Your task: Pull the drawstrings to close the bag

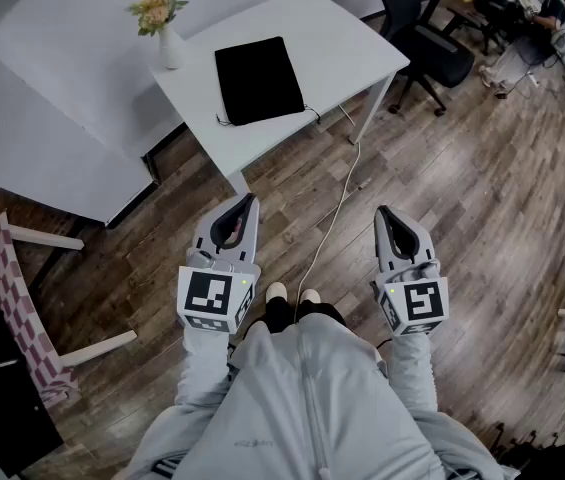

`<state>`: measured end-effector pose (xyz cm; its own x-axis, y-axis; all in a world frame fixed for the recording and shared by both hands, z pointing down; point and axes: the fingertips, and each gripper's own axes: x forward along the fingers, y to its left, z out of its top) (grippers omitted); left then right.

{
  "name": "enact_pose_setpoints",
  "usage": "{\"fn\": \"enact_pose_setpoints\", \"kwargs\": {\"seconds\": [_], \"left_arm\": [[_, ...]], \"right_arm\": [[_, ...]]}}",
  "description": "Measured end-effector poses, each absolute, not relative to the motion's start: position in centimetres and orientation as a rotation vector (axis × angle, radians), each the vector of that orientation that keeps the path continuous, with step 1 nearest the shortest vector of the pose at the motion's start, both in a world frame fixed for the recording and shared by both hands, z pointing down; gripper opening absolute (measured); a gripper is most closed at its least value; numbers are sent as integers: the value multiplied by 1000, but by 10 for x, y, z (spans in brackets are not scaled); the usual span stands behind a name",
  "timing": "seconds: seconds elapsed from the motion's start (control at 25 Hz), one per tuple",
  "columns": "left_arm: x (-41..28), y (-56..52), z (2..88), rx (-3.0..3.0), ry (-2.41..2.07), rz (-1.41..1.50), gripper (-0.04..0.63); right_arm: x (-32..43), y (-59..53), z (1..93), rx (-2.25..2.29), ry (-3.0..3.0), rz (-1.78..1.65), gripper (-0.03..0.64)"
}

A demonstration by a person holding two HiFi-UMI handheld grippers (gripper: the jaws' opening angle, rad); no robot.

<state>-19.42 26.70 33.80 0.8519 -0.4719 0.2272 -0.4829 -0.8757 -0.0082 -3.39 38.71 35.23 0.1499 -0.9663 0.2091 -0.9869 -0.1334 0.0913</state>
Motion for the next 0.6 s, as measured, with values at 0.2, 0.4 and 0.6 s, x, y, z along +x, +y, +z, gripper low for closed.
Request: {"fn": "enact_pose_setpoints", "kwargs": {"seconds": [0.2, 0.4, 0.6], "left_arm": [[-191, 270, 336, 2983, -806, 344, 26], [-184, 273, 334, 2983, -848, 338, 26], [-176, 276, 335, 2973, -894, 333, 26]], "right_arm": [[-20, 392, 352, 2262, -1909, 151, 21], [-16, 399, 354, 2238, -1951, 148, 21], [-7, 402, 355, 2205, -1976, 124, 23]]}}
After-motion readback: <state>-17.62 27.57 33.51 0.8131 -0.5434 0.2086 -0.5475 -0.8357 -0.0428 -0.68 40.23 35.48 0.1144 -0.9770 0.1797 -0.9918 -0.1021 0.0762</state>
